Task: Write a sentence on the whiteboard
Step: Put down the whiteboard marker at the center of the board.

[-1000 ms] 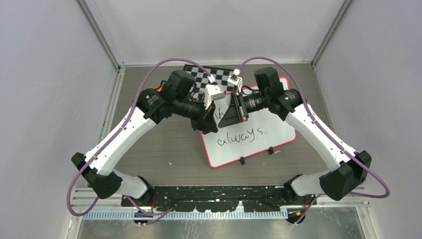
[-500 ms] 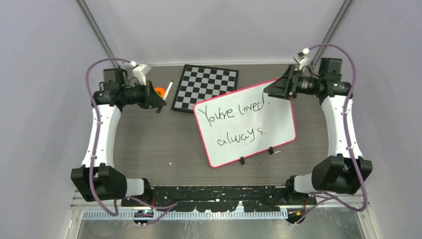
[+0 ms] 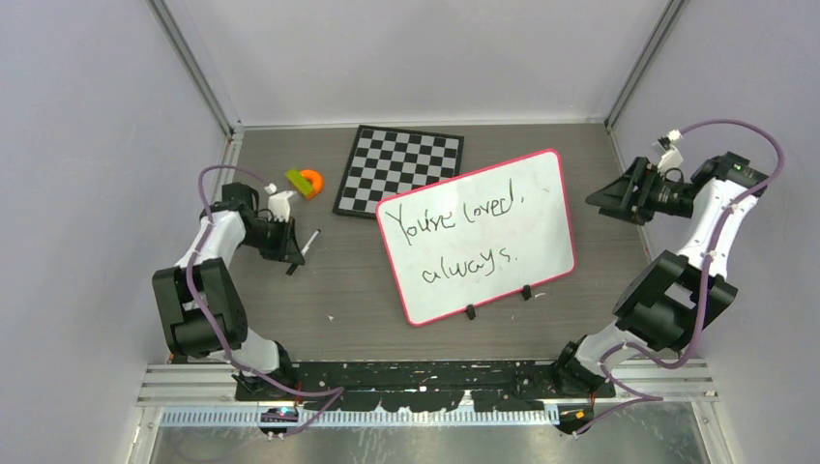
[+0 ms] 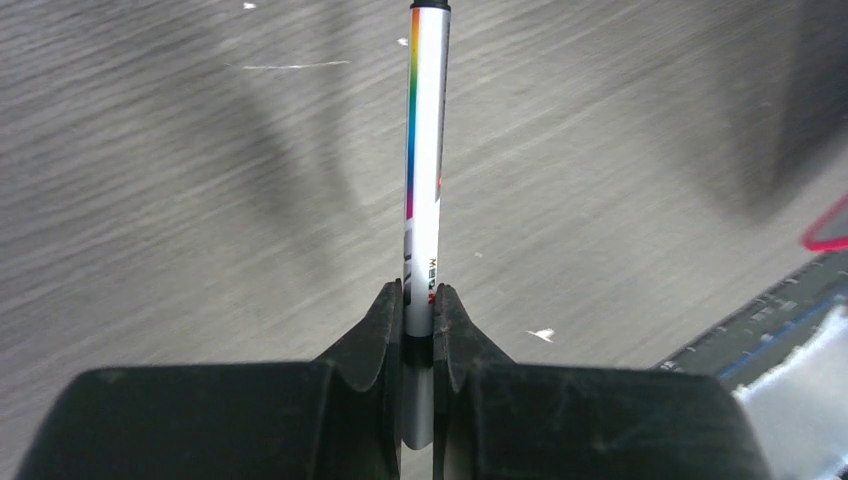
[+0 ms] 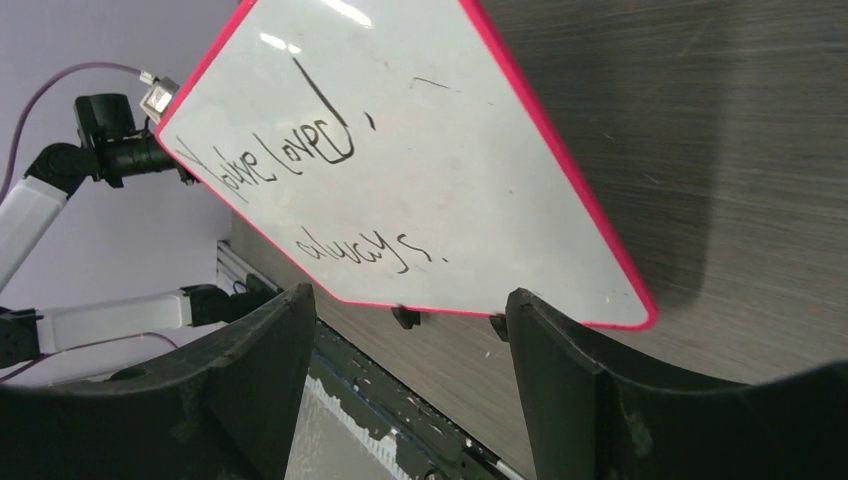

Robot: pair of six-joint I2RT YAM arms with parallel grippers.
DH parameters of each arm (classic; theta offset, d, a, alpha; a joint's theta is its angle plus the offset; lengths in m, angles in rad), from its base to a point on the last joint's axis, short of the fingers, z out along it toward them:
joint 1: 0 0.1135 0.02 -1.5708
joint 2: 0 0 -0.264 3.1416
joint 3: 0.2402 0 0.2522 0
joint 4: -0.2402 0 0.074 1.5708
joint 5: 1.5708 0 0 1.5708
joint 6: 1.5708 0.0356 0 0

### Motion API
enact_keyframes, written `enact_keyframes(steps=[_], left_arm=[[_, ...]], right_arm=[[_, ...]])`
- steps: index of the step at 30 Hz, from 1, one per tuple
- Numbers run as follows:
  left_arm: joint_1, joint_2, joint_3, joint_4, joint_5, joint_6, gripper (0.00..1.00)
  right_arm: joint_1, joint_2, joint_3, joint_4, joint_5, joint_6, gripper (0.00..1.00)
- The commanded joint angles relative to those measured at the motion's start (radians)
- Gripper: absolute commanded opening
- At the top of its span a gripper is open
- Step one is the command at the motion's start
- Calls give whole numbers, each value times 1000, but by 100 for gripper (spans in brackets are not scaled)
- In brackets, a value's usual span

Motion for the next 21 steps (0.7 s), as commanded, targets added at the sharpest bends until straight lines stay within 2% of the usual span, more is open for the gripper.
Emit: enact_keyframes(steps=[1, 4, 9, 14, 17, 19, 21], left_arm=[[-45, 38, -26, 170, -130, 53, 3], [-77, 67, -40, 204, -197, 53, 7], [-111, 146, -24, 212, -270, 56, 26], [-121, 171, 1, 176, -287, 63, 48], [-133, 151, 21, 145, -299, 75, 67], [-133, 132, 58, 109, -285, 80, 91], [-134, 124, 125, 41, -251, 93, 99]], right_arm=[[-77, 10, 5, -101, 32, -175, 74], [-117, 32, 1, -116, 65, -223, 74], [-134, 39, -50, -69, 148, -261, 74], [-134, 21, -89, 7, 220, -253, 74], [-134, 23, -77, 22, 248, -252, 74], [-133, 20, -73, 41, 275, -240, 74], [-125, 18, -68, 63, 301, -226, 75]])
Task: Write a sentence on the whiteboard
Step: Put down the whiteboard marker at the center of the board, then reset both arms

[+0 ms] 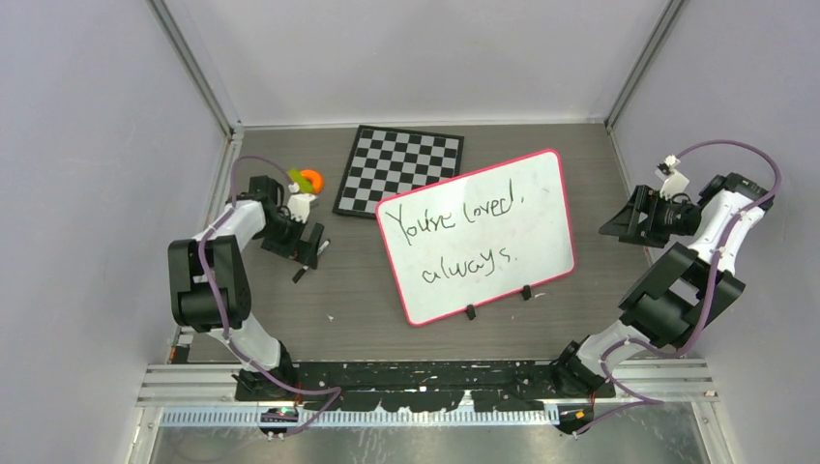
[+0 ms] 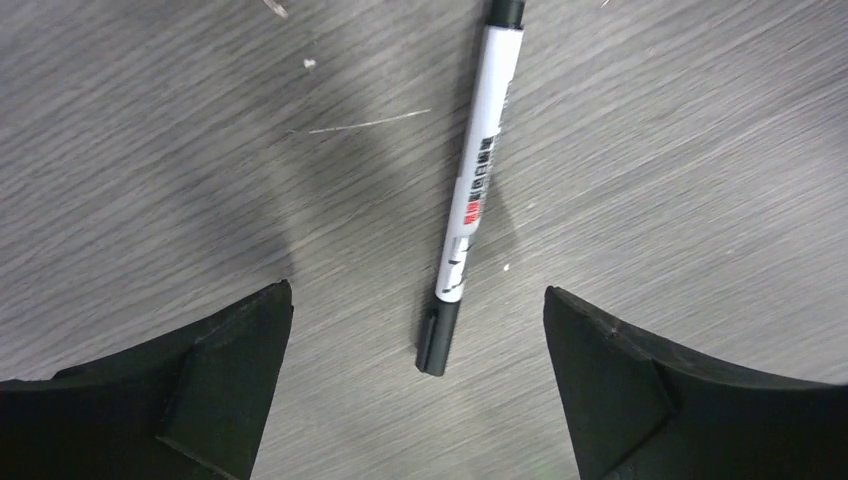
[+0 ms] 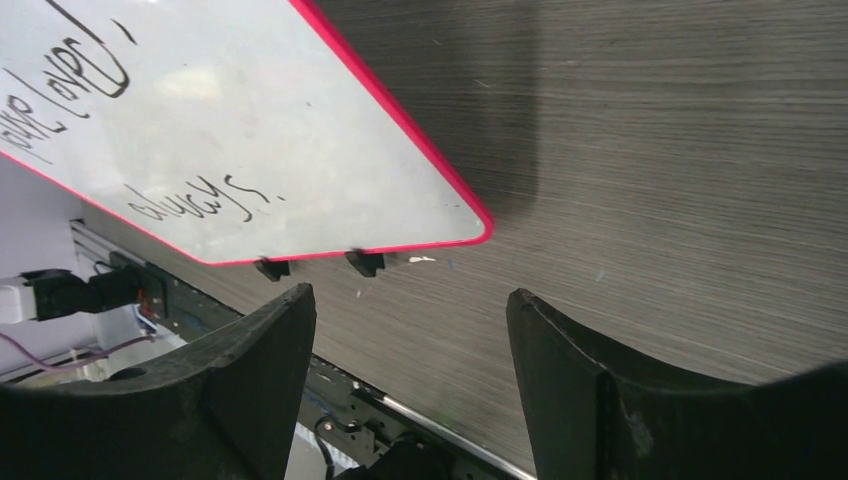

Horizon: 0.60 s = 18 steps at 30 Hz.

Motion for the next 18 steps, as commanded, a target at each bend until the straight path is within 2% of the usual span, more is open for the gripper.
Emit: enact_keyframes(steps=[1, 6, 10, 18], left_arm=[[-5, -43, 156, -128, 38, 33, 100], [21, -65, 381, -219, 116, -38, 100], [80, -55, 520, -226, 199, -112, 100], [103, -72, 511, -173, 165, -148, 100]], right_arm=[[15, -28, 25, 83, 76, 20, 75], [63, -50, 30, 242, 155, 110, 76], [79, -22, 85, 288, 172, 161, 77], [139, 2, 130, 309, 218, 172, 77]])
